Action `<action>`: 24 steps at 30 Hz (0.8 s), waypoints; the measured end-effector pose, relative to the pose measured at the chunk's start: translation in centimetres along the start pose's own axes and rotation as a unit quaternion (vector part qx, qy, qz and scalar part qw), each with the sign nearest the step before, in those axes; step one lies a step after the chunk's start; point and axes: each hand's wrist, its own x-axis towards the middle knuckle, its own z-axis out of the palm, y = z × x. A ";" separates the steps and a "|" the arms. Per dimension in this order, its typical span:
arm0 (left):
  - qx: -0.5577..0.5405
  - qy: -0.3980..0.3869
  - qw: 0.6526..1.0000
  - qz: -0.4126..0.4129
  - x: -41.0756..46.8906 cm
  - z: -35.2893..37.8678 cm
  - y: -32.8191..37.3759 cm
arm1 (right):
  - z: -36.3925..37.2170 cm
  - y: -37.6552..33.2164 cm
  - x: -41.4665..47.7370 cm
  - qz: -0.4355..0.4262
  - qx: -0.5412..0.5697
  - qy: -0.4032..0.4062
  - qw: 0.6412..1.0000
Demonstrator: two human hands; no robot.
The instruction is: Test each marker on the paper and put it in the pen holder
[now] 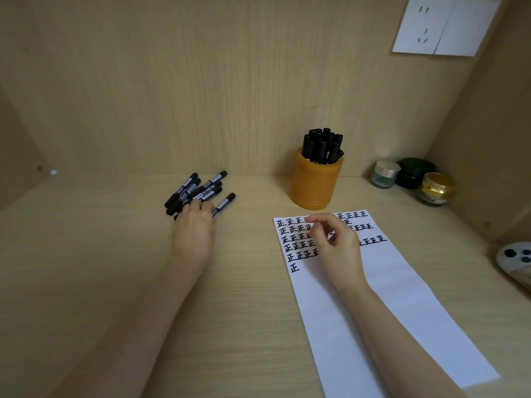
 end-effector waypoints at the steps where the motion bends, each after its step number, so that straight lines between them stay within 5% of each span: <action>1: -0.042 0.008 0.999 0.009 -0.5 -0.1 0.3 | -0.1 -0.1 0.0 0.003 0.001 0.000 1.000; 4: -0.212 0.026 0.977 0.024 -2.5 -1.3 2.5 | -0.2 -0.6 0.0 0.018 0.038 -0.003 0.999; 10: -0.409 -0.089 0.904 0.094 -6.1 -3.8 7.7 | -0.8 -2.2 -0.1 0.066 0.243 -0.108 0.962; 15: -0.405 -0.136 0.893 0.141 -7.7 -2.7 8.1 | -0.5 -2.2 -0.3 0.063 0.233 -0.145 0.960; 24: -0.275 -0.115 0.941 0.160 -8.2 -2.7 8.6 | -0.4 -2.6 -0.6 0.070 0.225 -0.188 0.954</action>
